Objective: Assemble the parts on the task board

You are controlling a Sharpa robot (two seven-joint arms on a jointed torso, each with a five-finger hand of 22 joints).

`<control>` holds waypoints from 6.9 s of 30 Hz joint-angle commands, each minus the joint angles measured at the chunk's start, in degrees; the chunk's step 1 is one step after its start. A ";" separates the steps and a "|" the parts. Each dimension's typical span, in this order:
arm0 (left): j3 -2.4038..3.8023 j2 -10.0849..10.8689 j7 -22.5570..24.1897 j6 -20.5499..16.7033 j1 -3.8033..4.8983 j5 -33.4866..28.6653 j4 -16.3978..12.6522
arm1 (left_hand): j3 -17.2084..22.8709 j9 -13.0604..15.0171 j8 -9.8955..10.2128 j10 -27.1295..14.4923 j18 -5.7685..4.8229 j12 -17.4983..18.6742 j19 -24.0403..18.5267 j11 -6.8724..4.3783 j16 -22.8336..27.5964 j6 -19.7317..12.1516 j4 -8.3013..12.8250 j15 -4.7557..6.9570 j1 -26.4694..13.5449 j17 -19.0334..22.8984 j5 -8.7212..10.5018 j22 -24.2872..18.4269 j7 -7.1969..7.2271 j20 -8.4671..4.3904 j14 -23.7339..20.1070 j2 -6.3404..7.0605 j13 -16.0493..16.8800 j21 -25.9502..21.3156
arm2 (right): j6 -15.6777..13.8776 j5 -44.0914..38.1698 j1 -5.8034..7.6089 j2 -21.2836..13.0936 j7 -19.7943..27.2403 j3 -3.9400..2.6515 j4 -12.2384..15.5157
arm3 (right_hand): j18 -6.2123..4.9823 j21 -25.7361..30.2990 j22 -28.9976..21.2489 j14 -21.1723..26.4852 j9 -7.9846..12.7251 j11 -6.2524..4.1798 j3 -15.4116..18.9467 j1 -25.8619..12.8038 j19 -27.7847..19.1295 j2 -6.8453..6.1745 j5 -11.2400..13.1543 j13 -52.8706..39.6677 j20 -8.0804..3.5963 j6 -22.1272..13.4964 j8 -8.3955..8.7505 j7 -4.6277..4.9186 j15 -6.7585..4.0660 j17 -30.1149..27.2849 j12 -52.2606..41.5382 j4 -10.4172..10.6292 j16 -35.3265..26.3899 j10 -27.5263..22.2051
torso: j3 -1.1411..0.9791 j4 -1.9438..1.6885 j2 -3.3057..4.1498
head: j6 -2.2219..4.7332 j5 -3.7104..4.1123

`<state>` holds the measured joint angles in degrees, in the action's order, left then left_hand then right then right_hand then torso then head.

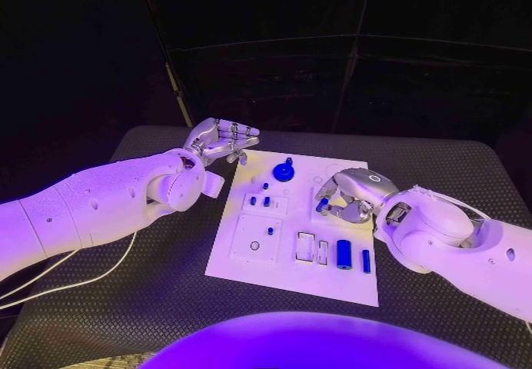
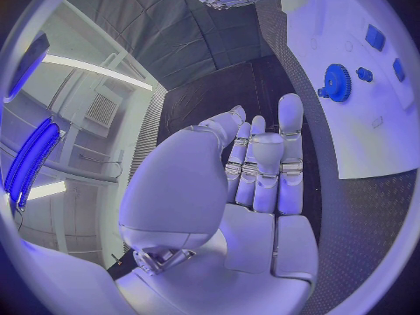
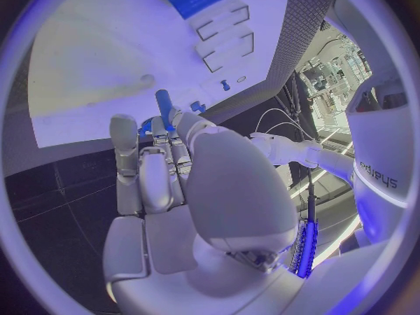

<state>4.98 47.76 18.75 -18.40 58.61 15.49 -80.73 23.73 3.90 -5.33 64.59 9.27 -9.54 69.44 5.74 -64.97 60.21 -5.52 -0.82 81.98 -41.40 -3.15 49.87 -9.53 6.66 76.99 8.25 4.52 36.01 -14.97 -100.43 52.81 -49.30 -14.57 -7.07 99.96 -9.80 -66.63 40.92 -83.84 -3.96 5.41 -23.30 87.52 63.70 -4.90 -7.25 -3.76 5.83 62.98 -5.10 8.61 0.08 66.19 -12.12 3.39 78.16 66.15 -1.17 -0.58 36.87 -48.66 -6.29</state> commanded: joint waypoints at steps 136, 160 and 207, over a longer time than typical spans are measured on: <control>0.08 -1.05 -0.27 1.17 0.13 -0.98 0.40 | -0.14 -0.01 -0.04 -0.68 1.16 -0.55 -0.48 -0.01 0.28 -0.21 0.25 0.06 -0.07 0.17 0.15 -0.17 -0.13 -0.13 -0.52 -0.52 -0.08 -0.47 | -2.66 3.22 -1.61 17.84 8.76 6.51 -6.29 | 0.65 0.02 -1.19 -2.06 -0.22 -1.29 -1.64 -4.80 -0.04 -0.81 -1.82 -1.61 -0.07 -4.56 0.18 0.33 -0.54 -0.52 -3.11 -3.61 0.44 2.67 | 0.03 0.01 0.05 | -1.34 -2.72; 0.08 -0.96 -0.51 1.26 0.13 -0.98 0.53 | -0.10 0.00 -0.06 -0.78 1.17 -0.62 -0.50 0.00 0.28 -0.21 0.31 0.06 0.00 0.24 0.15 -0.19 -0.14 -0.13 -0.56 -0.62 -0.08 -0.53 | -2.77 3.63 -1.70 16.37 8.37 6.51 -5.83 | 0.65 0.00 -1.43 -1.97 -0.07 -1.23 -1.71 -5.19 -0.33 -1.58 -2.24 -1.61 -0.24 -3.93 0.42 0.44 -0.57 -0.90 -2.10 -4.35 0.30 3.14 | 0.03 0.01 0.04 | -1.34 -2.50; 0.08 -0.95 -0.47 1.14 0.12 -0.98 0.61 | -0.07 0.00 -0.08 -0.86 1.18 -0.66 -0.50 0.01 0.27 -0.22 0.39 0.05 0.07 0.26 0.15 -0.19 -0.14 -0.12 -0.59 -0.68 -0.08 -0.55 | -2.57 5.91 -1.86 16.11 9.31 6.51 -4.62 | 0.80 -0.42 -0.52 -2.12 -0.36 -2.04 -1.25 -6.94 -0.01 -0.29 -0.85 -1.82 -0.61 0.45 -0.76 -0.58 -1.13 -0.16 -0.73 -3.92 0.69 5.42 | 0.01 0.03 0.09 | -1.34 -2.77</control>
<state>4.99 46.83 18.04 -17.66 58.62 14.74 -80.05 23.73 3.90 -5.33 64.19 9.27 -10.00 69.24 5.74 -64.97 60.20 -5.52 -0.62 81.98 -41.22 -3.15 49.73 -9.53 6.45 76.79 8.25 4.53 35.61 -16.60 -95.08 50.91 -33.17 -5.92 -0.55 95.09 -9.80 -66.77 40.34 -84.04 -4.22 3.48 -24.77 81.17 63.49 -5.18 -8.32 -5.49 5.42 63.08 -5.53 8.07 -0.52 65.97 -13.24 -0.82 78.60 71.15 -1.18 -0.53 36.93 -50.01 -9.03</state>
